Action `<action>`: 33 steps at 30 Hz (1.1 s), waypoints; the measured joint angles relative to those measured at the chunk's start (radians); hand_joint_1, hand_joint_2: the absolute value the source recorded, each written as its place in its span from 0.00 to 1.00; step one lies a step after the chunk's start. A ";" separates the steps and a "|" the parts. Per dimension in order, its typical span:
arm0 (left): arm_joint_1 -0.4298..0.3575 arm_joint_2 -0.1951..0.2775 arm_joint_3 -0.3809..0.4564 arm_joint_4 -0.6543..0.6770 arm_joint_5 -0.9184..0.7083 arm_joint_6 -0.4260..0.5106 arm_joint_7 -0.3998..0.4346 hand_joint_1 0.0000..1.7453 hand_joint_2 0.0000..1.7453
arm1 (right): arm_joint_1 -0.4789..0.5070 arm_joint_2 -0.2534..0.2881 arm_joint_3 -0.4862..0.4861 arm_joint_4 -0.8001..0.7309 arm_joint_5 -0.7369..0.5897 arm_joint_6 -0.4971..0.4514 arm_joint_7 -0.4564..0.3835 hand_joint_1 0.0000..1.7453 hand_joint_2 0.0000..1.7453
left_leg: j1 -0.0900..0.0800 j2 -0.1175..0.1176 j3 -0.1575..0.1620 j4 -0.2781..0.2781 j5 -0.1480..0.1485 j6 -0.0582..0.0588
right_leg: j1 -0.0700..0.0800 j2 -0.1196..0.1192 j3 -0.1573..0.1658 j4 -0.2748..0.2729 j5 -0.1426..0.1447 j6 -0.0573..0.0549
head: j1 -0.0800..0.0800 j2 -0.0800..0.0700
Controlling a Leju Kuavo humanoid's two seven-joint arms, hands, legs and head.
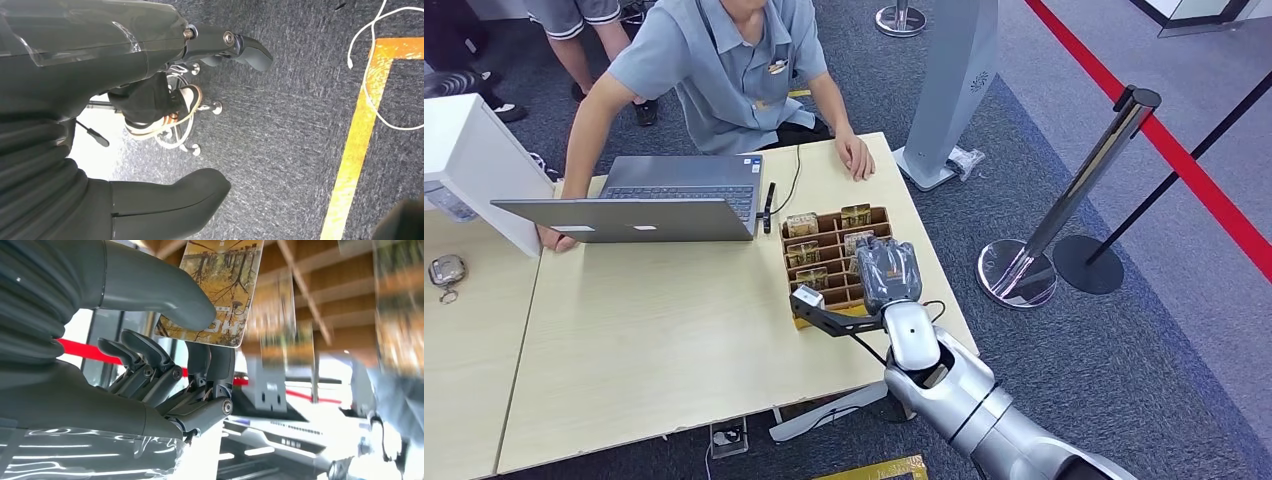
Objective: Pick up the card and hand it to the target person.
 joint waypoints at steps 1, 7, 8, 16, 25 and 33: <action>0.001 0.001 0.002 0.000 -0.001 0.000 0.000 0.00 1.00 | -0.002 -0.003 -0.007 -0.035 -0.001 0.005 0.002 1.00 1.00 | 0.000 0.000 0.000 0.000 0.000 0.000 | 0.000 0.000 0.000 0.000 0.000 0.000 | 0.000 0.000; 0.003 0.006 0.010 0.000 -0.016 -0.002 -0.001 0.00 1.00 | -0.055 -0.022 -0.061 -0.274 -0.001 0.024 0.021 1.00 1.00 | 0.000 0.000 0.001 0.000 0.000 0.000 | 0.000 0.000 0.000 0.000 0.000 0.000 | 0.000 0.000; 0.003 0.006 0.011 0.000 -0.018 -0.002 -0.002 0.00 1.00 | -0.061 -0.025 -0.068 -0.302 -0.002 0.021 0.021 1.00 1.00 | 0.000 0.000 0.001 0.000 0.000 0.000 | 0.000 0.000 0.001 0.000 0.000 0.000 | 0.000 0.000; 0.003 0.005 0.012 0.000 -0.053 0.001 -0.017 0.00 1.00 | -0.123 -0.025 -0.102 -0.346 -0.046 -0.095 -0.024 1.00 1.00 | 0.000 0.000 0.001 0.000 0.000 0.000 | 0.000 0.000 0.001 0.000 0.000 0.000 | 0.000 0.000; -0.010 0.000 0.012 0.000 -0.094 -0.003 -0.033 0.00 1.00 | -0.237 0.019 -0.112 -0.158 -0.071 -0.153 -0.065 1.00 1.00 | 0.000 0.000 0.000 0.000 0.000 0.000 | 0.000 0.000 0.001 0.000 0.000 0.000 | 0.000 0.000; -0.022 -0.005 0.012 -0.002 -0.106 -0.005 -0.041 0.00 1.00 | -0.315 0.076 -0.107 0.025 -0.070 -0.136 -0.080 1.00 1.00 | 0.000 0.000 0.000 0.000 0.000 0.000 | 0.000 0.000 0.001 0.001 0.000 0.000 | 0.000 0.000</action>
